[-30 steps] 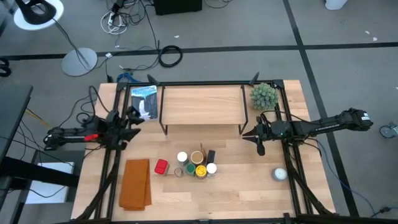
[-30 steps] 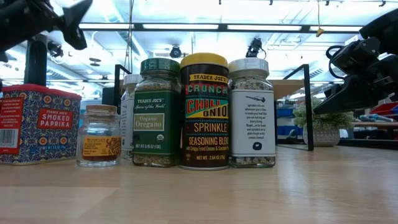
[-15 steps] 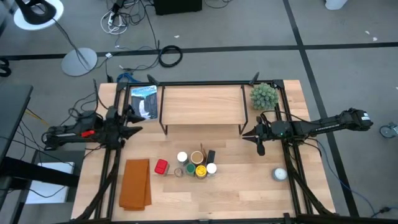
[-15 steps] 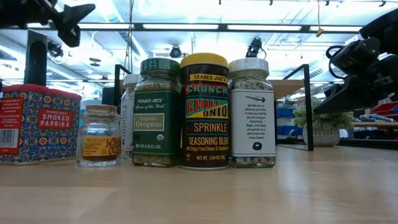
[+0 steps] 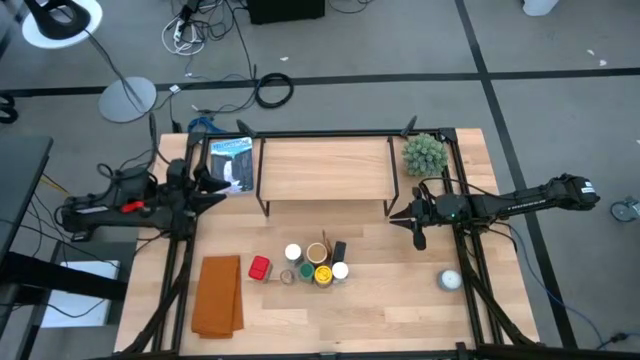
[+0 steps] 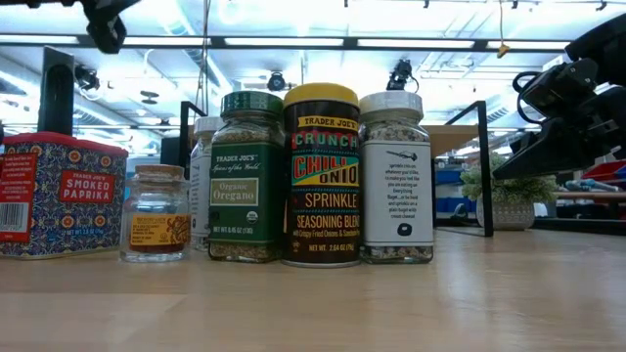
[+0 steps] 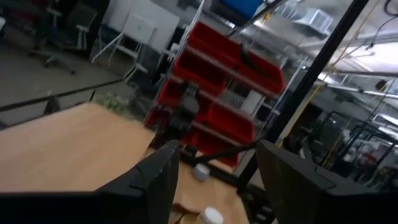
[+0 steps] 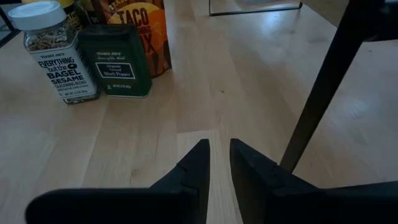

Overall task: Shelf spices
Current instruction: Put the red seasoning can on the shelf

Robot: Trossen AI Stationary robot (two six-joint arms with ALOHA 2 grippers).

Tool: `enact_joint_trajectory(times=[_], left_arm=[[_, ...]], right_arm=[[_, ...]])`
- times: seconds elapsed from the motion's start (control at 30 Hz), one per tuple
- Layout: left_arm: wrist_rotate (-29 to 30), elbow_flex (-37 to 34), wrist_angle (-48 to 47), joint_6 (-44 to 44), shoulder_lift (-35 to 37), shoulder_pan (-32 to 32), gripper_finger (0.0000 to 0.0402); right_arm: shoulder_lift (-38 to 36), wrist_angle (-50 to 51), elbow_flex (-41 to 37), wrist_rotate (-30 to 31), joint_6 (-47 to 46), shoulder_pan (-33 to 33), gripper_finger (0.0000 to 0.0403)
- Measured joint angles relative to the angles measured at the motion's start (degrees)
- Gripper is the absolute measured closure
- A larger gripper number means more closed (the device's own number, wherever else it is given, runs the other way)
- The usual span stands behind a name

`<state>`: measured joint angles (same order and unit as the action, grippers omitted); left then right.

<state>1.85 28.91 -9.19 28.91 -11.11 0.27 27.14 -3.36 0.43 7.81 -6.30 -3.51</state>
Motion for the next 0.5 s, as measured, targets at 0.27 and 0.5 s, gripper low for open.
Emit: enact_joint_trajectory(times=[0.27,0.5], left_arm=[[-0.2,0.0,1.0,4.0,-0.2,0.0,0.0182],[0.9,0.0,1.1,-0.9,-0.2,0.0,0.0182]], right_arm=[[0.0,0.0,0.0,0.0,0.0,0.0,0.0339],[0.0,-0.2,0.0,0.0,0.0,0.0,0.0339]])
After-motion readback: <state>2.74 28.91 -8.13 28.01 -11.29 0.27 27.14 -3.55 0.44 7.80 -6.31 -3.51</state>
